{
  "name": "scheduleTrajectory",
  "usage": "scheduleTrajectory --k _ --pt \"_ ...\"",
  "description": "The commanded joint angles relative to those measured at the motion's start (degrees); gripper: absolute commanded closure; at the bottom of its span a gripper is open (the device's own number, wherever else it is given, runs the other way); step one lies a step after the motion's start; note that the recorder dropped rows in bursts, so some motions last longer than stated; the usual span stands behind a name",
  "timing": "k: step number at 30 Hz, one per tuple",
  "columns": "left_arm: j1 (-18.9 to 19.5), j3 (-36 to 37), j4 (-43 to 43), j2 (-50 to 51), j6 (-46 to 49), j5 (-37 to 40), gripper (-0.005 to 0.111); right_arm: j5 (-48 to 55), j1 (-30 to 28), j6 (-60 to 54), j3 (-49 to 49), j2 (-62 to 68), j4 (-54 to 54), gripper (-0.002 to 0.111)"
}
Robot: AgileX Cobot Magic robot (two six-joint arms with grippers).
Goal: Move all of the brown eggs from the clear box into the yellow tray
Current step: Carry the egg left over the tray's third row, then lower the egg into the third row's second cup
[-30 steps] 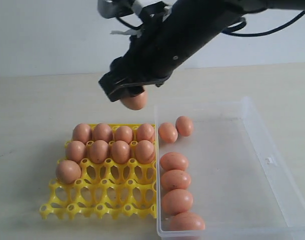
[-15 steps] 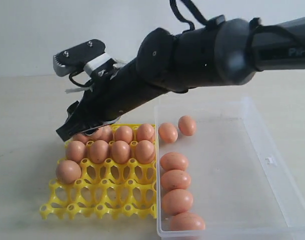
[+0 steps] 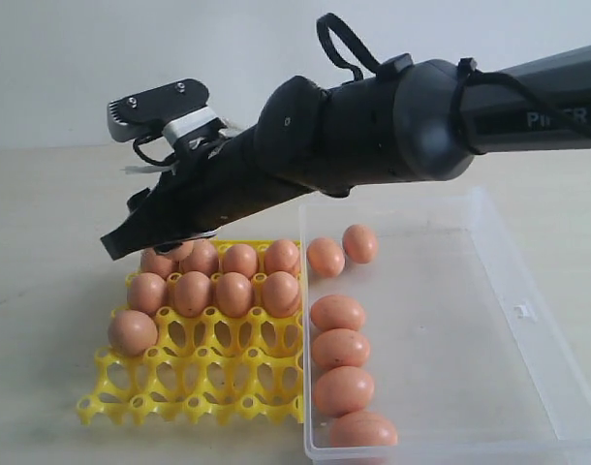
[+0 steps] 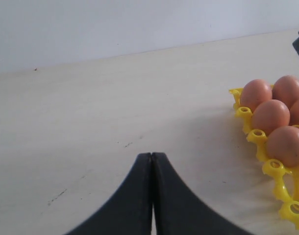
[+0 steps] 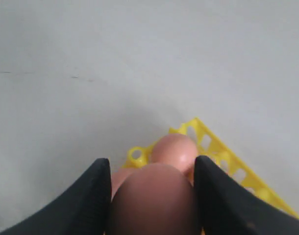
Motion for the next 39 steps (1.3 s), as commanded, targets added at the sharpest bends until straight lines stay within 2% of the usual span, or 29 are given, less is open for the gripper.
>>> scheduleTrajectory --k 1,11,16,26,39 --pt "-0.40 -0.23 -0.13 0.14 -0.25 -0.68 0.107 -3.35 0.66 38.43 0.24 -1.74 -36.58 0.108" --pt "-0.40 -0.23 -0.13 0.14 -0.25 -0.68 0.107 -4.91 0.66 38.91 0.24 -1.62 -35.92 0.108" --pt "-0.40 -0.23 -0.13 0.14 -0.25 -0.68 0.107 -8.07 0.66 48.35 0.34 0.42 -41.50 0.108" --pt "-0.40 -0.23 -0.13 0.14 -0.25 -0.68 0.107 -17.06 2.00 51.91 6.85 2.22 -44.21 0.108" --pt "-0.40 -0.23 -0.13 0.14 -0.25 -0.68 0.107 -37.89 4.35 50.08 18.29 2.22 -45.54 0.108"
